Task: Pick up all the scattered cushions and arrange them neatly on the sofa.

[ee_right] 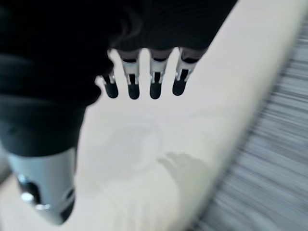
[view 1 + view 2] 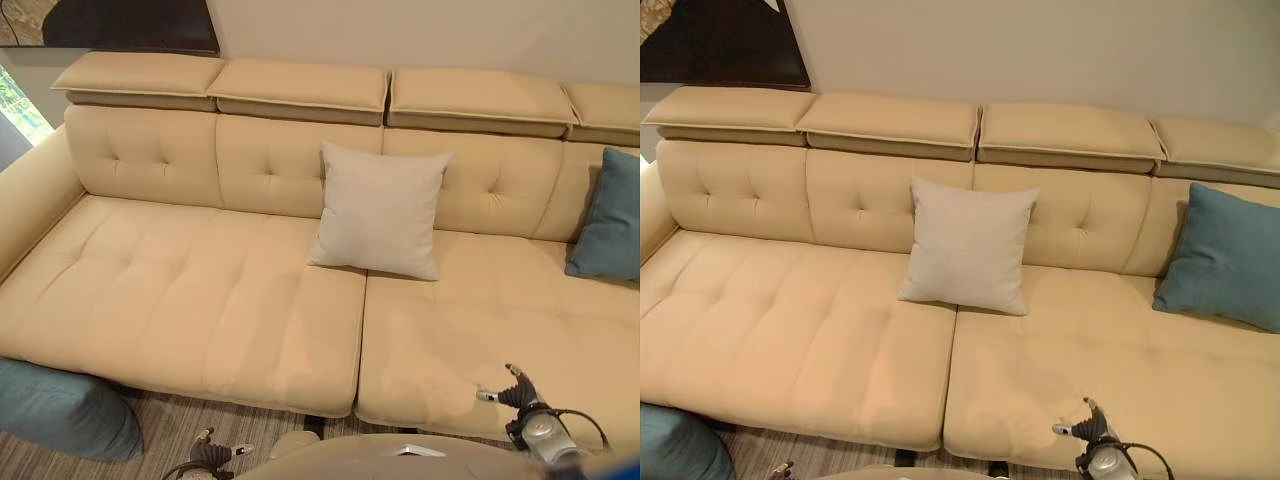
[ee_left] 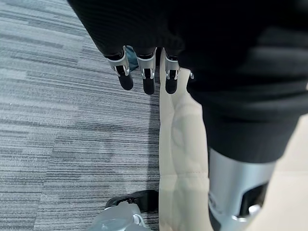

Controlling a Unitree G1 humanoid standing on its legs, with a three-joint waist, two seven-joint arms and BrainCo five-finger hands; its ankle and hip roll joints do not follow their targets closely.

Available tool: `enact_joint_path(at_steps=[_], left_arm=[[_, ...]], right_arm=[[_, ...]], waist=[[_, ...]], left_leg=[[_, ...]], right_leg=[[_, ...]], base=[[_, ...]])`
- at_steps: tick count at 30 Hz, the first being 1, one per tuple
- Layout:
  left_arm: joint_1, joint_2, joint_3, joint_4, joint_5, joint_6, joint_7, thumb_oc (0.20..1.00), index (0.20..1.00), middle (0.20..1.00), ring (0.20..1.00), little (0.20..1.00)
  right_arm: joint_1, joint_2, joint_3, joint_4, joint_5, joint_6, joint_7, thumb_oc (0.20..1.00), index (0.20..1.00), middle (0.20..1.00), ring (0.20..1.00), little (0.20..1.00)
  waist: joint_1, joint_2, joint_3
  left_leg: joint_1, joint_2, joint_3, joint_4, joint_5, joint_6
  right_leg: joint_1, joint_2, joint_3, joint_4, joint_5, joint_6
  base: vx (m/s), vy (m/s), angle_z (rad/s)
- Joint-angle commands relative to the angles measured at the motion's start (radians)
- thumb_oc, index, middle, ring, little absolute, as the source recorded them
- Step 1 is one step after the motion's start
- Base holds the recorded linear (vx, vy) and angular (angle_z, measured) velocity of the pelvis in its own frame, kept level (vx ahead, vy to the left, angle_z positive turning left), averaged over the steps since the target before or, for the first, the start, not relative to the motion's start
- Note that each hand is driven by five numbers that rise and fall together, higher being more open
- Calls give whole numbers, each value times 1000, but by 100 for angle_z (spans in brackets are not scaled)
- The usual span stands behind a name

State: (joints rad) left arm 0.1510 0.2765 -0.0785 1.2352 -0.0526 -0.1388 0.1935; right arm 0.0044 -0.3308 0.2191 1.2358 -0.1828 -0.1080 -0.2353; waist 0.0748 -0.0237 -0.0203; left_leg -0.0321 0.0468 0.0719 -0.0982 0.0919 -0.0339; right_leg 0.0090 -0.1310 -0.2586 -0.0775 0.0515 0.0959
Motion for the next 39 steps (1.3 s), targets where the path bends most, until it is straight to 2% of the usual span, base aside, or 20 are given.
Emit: enact_joint_path(at_steps=[1,2,3,4,6,9,12,14,16,18,20,21,22,24,28,29,30,32,37,39], left_arm=[[-74,20,20,-24,29,-11,-4,1000,1000,1000,1000,1000],[-100,31,-6,-37,34,-13,3,1000,1000,1000,1000,1000],[-100,31,-6,-37,34,-13,3,1000,1000,1000,1000,1000],[-124,34,-36,-61,39,-17,7,1000,1000,1000,1000,1000],[-135,29,-41,-62,26,-18,12,1000,1000,1000,1000,1000],[-168,20,-75,-76,10,-19,15,1000,1000,1000,1000,1000],[-188,1,-70,-79,-25,-17,26,1000,1000,1000,1000,1000],[-191,-10,-59,-79,-40,-19,38,1000,1000,1000,1000,1000],[-177,-10,-57,-78,-13,-17,28,1000,1000,1000,1000,1000],[-171,-11,-57,-73,-3,-14,23,1000,1000,1000,1000,1000],[-173,-12,-58,-67,5,-13,17,1000,1000,1000,1000,1000],[-175,-11,-68,-71,18,-10,12,1000,1000,1000,1000,1000],[-172,-8,-69,-57,38,-5,9,1000,1000,1000,1000,1000],[-167,-5,-65,-48,44,0,7,1000,1000,1000,1000,1000],[-156,26,-24,-24,43,6,7,1000,1000,1000,1000,1000],[-160,34,-25,-21,42,5,11,1000,1000,1000,1000,1000],[-163,41,-31,-34,40,2,16,1000,1000,1000,1000,1000],[-176,40,-50,-49,35,-4,20,1000,1000,1000,1000,1000],[-202,29,-73,-37,39,-3,17,1000,1000,1000,1000,1000],[-191,12,-78,-25,43,2,10,1000,1000,1000,1000,1000]], right_arm=[[-75,-19,11,-79,-25,1,-3,1000,1000,1000,1000,1000],[-88,-13,7,-74,-9,5,-8,1000,1000,1000,1000,1000],[-88,-13,7,-74,-9,5,-8,1000,1000,1000,1000,1000],[-86,-3,9,-71,22,2,-4,1000,1000,1000,1000,1000],[-91,1,19,-63,32,5,-8,1000,1000,1000,1000,1000],[-105,-11,27,-82,46,-5,-17,1000,1000,1000,1000,1000],[-117,-24,21,-81,63,-5,-28,1000,1000,1000,1000,1000],[-120,-25,22,-68,65,3,-30,1000,1000,1000,1000,1000],[-101,-14,15,-40,63,7,-23,1000,1000,1000,1000,1000],[-91,-8,13,-25,58,11,-18,1000,1000,1000,1000,1000],[-83,0,6,-14,61,12,-13,1000,1000,1000,1000,1000],[-80,7,3,-3,59,17,-9,1000,1000,1000,1000,1000],[-91,17,10,2,51,21,-11,1000,1000,1000,1000,1000],[-96,23,21,-1,36,24,-12,1000,1000,1000,1000,1000],[-120,32,32,-24,16,32,-2,1000,1000,1000,1000,1000],[-120,34,33,-32,17,31,-2,1000,1000,1000,1000,1000],[-113,35,33,-41,24,29,-1,1000,1000,1000,1000,1000],[-109,30,33,-45,39,33,-3,1000,1000,1000,1000,1000],[-108,30,36,-22,37,36,-1,1000,1000,1000,1000,1000],[-101,29,28,-28,49,29,1,1000,1000,1000,1000,1000]], waist=[[24,-16,98],[16,-14,120],[16,-14,120],[-3,-26,111],[11,-36,111],[23,-40,124],[18,-42,153],[8,-54,159],[-17,-82,154],[-29,-89,152],[-44,-89,146],[-54,-79,136],[-52,-81,127],[-42,-86,125],[-19,-76,142],[-25,-72,145],[-42,-69,149],[-61,-67,150],[-62,-76,144],[-69,-85,136]], left_leg=[[72,-6,-9,11,-109,-5],[55,-9,-38,11,-100,1],[55,-9,-38,11,-100,1],[3,-20,-86,22,-80,5],[-31,-27,-121,32,-68,0],[-114,-11,-193,59,-16,-45],[-204,-3,-205,103,27,-78],[-233,-7,-138,149,6,-59],[-187,-13,-20,263,-120,-30],[-153,-13,16,300,-169,-23],[-111,-5,62,295,-195,-19],[-63,-2,99,238,-191,-16],[-33,-19,85,173,-182,-14],[-18,-31,70,144,-182,-7],[17,-61,25,86,-172,29],[19,-65,-1,74,-165,34],[29,-74,-42,60,-157,36],[26,-93,-103,59,-149,37],[21,-108,-168,53,-143,11],[13,-100,-179,69,-152,-2]], right_leg=[[8,-46,-13,150,-67,79],[-31,-19,84,207,-93,85],[-31,-19,84,207,-93,85],[-42,48,223,201,-133,62],[-20,52,205,158,-132,41],[19,88,170,66,-138,15],[32,103,110,11,-125,3],[24,94,73,-5,-104,-1],[5,57,-1,-3,-84,-10],[-5,39,-41,-1,-73,-10],[-9,27,-79,-2,-67,-6],[-8,24,-117,-1,-61,1],[-2,17,-134,9,-55,7],[-2,12,-136,30,-53,13],[-76,-33,-109,246,-89,29],[-97,-20,-62,263,-88,34],[-115,33,60,257,-96,34],[-144,88,196,218,-86,31],[-98,89,149,131,-72,21],[-56,82,96,77,-62,19]], base=[[-176,-9,-3],[-154,-17,3],[-214,-65,8],[-122,-92,41],[-143,-224,118],[-162,-285,158],[-205,-169,177],[-259,-108,119],[-247,-86,113],[-102,-4,94],[-23,50,86],[46,189,135],[46,232,121],[0,225,78],[-11,169,12],[32,42,52],[80,24,70],[160,-11,106],[149,-141,112],[176,-218,133]])
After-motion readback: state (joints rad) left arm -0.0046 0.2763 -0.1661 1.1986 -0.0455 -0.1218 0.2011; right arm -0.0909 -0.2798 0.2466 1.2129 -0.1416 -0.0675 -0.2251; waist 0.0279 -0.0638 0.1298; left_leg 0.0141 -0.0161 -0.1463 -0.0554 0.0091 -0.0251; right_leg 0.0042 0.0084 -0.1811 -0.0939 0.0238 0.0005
